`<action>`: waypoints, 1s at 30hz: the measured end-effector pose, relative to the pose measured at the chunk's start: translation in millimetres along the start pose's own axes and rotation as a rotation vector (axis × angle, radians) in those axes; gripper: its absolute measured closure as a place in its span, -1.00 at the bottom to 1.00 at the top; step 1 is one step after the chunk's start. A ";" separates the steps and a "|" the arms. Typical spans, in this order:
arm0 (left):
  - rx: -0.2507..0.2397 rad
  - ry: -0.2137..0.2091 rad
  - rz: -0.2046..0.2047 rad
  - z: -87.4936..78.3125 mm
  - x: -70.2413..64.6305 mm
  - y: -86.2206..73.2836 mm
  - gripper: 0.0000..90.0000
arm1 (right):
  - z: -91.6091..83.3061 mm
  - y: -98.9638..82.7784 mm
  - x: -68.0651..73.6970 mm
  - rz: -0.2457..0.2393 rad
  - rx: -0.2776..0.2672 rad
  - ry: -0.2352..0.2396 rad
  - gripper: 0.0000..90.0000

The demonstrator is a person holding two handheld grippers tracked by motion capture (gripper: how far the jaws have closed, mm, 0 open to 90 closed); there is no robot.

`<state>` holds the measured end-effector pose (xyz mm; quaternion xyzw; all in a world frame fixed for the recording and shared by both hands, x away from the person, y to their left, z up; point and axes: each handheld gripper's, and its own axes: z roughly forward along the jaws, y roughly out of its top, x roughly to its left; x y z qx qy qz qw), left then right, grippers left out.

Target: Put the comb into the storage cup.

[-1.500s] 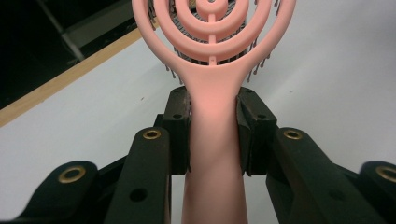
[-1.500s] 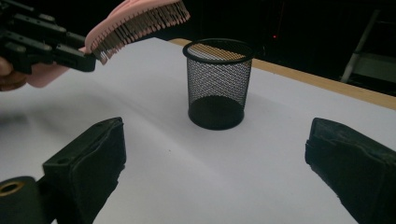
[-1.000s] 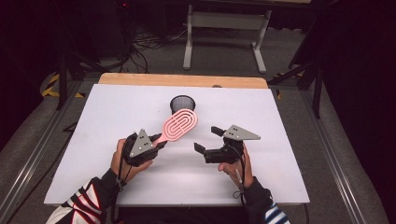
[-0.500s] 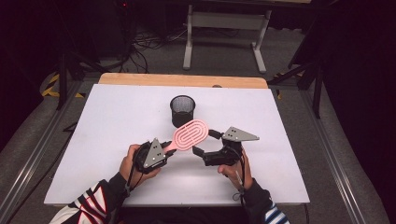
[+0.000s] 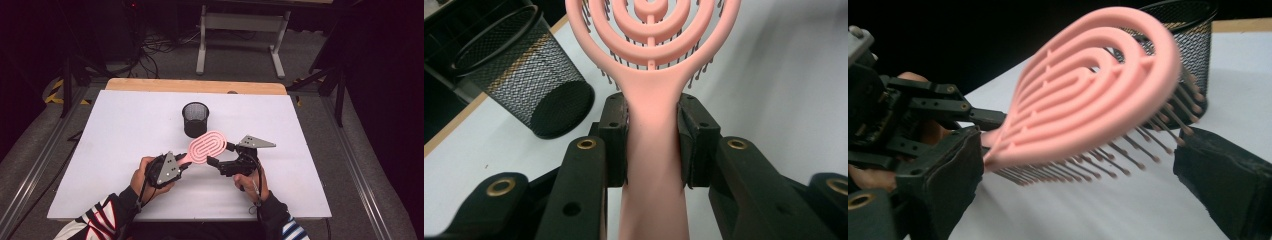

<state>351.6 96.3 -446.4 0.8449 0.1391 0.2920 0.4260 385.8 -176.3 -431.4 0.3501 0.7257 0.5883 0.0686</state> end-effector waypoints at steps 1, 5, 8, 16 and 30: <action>0.000 0.000 0.000 0.0 0.0 0.0 0.55 | 0.0 0.0 0.0 0.000 0.000 0.000 -0.81; 0.013 -0.015 0.038 6.1 -8.0 2.5 0.55 | 4.4 -2.3 2.4 0.013 0.009 0.027 -0.66; 0.017 -0.017 0.034 7.5 -7.5 2.4 0.55 | 2.7 -2.0 2.6 0.023 -0.011 0.031 -0.54; 0.023 0.002 0.055 16.3 -8.8 5.3 0.55 | -7.2 1.6 6.1 0.075 -0.114 0.117 0.02; 0.002 0.022 0.057 21.9 -9.2 8.6 0.44 | -10.9 5.0 21.0 0.071 -0.177 0.078 0.34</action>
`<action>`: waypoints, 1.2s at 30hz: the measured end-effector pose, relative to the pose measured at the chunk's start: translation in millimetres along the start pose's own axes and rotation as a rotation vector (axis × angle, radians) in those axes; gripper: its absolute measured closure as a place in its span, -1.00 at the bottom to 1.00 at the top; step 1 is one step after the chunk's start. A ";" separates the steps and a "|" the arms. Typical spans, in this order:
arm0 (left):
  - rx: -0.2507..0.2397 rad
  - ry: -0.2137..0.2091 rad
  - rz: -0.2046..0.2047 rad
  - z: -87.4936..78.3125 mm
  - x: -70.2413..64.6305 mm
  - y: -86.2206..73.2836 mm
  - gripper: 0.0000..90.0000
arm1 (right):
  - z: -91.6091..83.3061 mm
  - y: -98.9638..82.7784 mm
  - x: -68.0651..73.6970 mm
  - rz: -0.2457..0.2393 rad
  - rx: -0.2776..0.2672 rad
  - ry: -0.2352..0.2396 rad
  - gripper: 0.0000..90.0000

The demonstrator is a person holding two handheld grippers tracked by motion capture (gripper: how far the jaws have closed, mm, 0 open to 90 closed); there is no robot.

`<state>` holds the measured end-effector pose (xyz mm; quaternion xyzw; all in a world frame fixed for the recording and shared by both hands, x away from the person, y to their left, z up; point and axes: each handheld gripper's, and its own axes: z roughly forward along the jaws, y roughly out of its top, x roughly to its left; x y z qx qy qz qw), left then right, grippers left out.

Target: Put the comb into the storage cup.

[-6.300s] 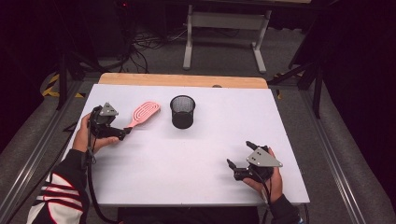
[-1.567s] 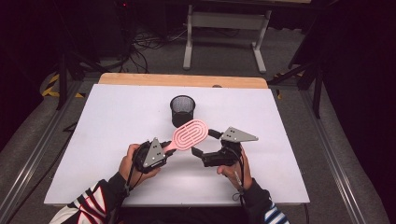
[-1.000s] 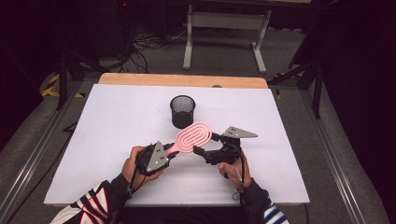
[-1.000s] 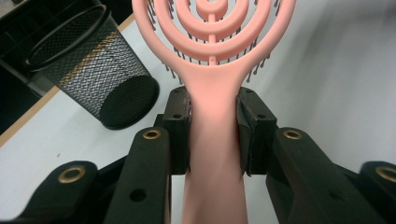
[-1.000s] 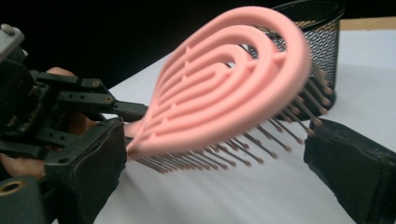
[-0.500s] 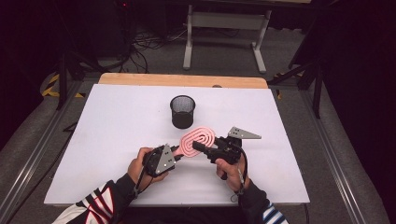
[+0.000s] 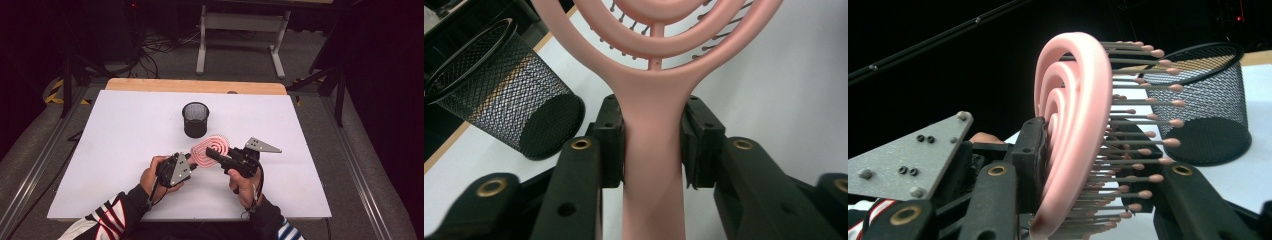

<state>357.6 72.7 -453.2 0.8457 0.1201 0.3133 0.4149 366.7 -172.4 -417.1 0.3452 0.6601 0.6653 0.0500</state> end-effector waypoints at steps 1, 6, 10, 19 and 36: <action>0.001 0.001 0.001 0.0 0.0 0.0 0.42 | 0.3 0.5 1.7 -0.008 0.001 0.005 0.35; -0.004 0.005 -0.011 -2.1 2.1 1.1 0.23 | -0.9 4.8 10.5 -0.059 -0.003 0.019 0.38; -0.012 -0.005 -0.037 -2.4 5.6 -0.2 0.11 | -4.4 8.5 13.6 -0.087 -0.012 0.024 0.39; -0.011 -0.026 -0.084 -4.6 13.8 -5.5 -0.32 | -13.1 15.7 18.9 -0.163 -0.012 0.003 0.39; -0.112 -0.066 -0.171 -36.9 38.4 -27.0 -0.74 | -25.5 23.6 20.1 -0.222 -0.028 -0.044 0.39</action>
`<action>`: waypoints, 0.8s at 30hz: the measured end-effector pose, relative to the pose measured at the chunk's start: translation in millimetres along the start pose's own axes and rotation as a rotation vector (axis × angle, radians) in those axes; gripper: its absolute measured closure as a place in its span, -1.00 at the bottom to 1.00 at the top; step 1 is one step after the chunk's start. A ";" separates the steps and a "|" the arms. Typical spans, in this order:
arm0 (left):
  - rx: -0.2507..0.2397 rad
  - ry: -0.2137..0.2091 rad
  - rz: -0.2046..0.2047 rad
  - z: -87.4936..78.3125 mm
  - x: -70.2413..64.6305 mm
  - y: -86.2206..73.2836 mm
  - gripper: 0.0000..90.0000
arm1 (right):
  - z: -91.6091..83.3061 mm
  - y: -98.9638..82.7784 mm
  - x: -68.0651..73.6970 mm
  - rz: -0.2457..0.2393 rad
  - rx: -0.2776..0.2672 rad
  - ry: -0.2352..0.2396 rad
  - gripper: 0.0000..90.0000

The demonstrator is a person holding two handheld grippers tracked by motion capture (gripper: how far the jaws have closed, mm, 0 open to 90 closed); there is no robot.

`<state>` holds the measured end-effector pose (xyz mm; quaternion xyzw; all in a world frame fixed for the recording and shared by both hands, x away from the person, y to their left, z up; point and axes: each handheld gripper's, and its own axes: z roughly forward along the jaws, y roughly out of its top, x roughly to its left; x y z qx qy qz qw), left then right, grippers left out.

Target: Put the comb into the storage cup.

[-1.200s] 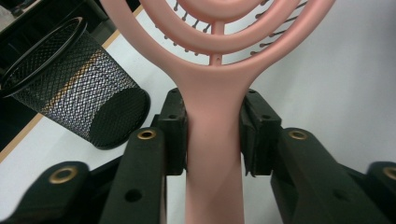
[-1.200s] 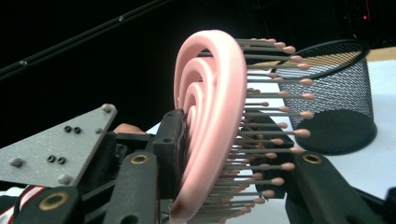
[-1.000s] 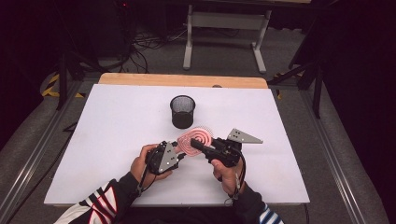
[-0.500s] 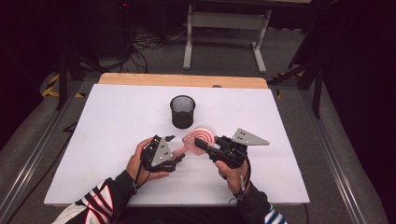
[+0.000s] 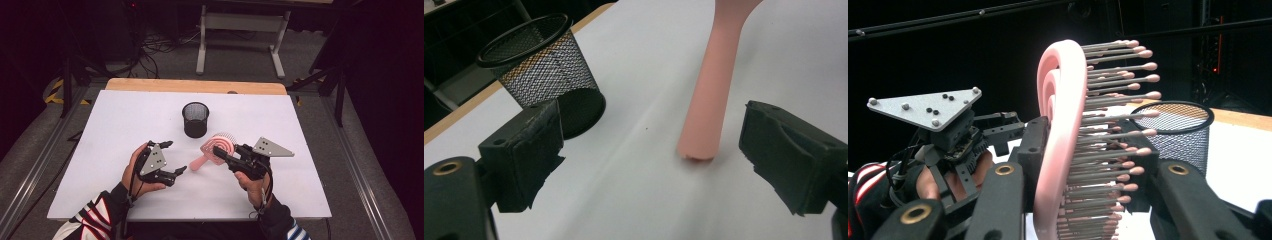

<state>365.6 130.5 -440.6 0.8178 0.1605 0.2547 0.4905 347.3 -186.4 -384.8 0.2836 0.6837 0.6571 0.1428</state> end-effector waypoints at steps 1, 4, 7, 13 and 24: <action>-0.001 -0.004 0.005 -2.5 0.6 -1.4 -0.75 | -0.3 0.2 -0.1 -0.002 0.000 -0.001 0.40; 0.002 -0.005 0.019 -7.9 1.4 -3.8 -0.77 | -2.2 1.6 -0.6 -0.012 -0.002 -0.009 0.40; -0.008 -0.003 0.006 -15.0 2.9 -7.2 -0.80 | -4.8 3.4 -1.3 -0.022 -0.011 -0.016 0.40; -0.008 0.013 -0.017 -31.1 9.8 -17.4 -0.84 | -7.7 6.2 -2.5 -0.036 -0.016 -0.028 0.40; -0.002 0.041 -0.083 -59.5 17.0 -38.3 -0.87 | -8.7 11.7 -5.9 -0.058 -0.020 -0.051 0.41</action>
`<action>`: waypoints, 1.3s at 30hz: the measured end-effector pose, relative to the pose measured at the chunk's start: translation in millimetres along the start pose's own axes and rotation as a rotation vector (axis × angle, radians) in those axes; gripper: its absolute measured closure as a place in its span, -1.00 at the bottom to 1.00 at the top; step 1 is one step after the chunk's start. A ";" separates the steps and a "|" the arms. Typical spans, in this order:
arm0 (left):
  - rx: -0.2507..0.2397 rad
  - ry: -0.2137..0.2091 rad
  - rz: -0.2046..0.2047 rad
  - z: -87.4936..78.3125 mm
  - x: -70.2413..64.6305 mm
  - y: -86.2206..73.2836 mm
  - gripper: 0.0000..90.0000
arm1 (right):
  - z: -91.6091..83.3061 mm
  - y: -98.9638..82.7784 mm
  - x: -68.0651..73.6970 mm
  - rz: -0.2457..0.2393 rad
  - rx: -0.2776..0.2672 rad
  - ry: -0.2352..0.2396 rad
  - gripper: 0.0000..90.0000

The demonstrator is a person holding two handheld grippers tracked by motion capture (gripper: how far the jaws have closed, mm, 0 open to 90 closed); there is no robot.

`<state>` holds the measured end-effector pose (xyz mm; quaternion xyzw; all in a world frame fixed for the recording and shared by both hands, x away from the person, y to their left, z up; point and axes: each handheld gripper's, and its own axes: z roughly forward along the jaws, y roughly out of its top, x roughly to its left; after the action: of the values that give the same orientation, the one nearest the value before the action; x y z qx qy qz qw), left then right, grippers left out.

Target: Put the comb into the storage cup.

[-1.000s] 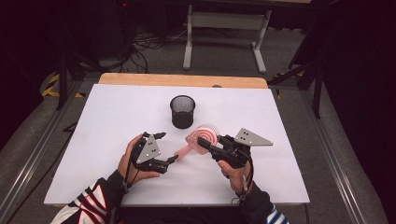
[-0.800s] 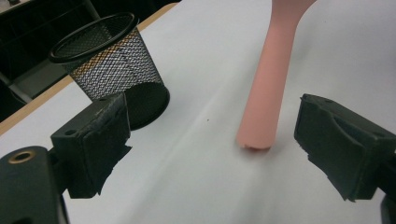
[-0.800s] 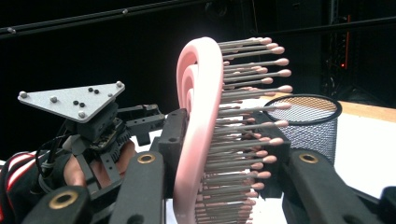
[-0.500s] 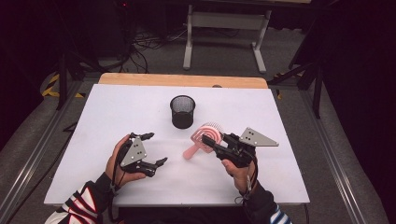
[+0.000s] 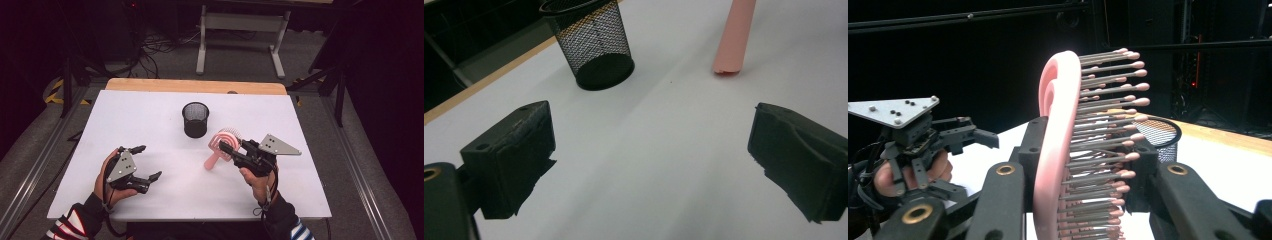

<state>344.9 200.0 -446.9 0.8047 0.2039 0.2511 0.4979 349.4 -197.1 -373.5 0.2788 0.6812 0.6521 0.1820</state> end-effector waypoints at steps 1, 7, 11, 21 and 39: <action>0.001 0.001 -0.006 -1.6 0.4 -1.7 -0.87 | 0.6 0.5 -0.4 -0.007 0.000 0.000 0.41; 0.009 0.007 -0.020 -11.6 2.0 -9.7 -0.86 | 4.5 4.7 -2.0 -0.023 0.007 -0.012 0.41; 0.010 0.017 -0.039 -18.1 3.3 -14.5 -0.86 | 6.8 11.2 -5.9 -0.031 -0.002 -0.019 0.41; 0.006 0.016 -0.063 -25.0 4.4 -21.4 -0.86 | 13.6 28.2 -14.6 -0.051 -0.013 -0.044 0.41; -0.014 0.015 -0.079 -24.7 7.5 -22.4 -0.88 | 18.7 63.8 -29.5 -0.088 -0.077 -0.116 0.41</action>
<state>334.1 231.0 -456.4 0.7906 0.2375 0.2388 0.5114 392.9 -201.0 -315.4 0.2789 0.6555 0.6518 0.2602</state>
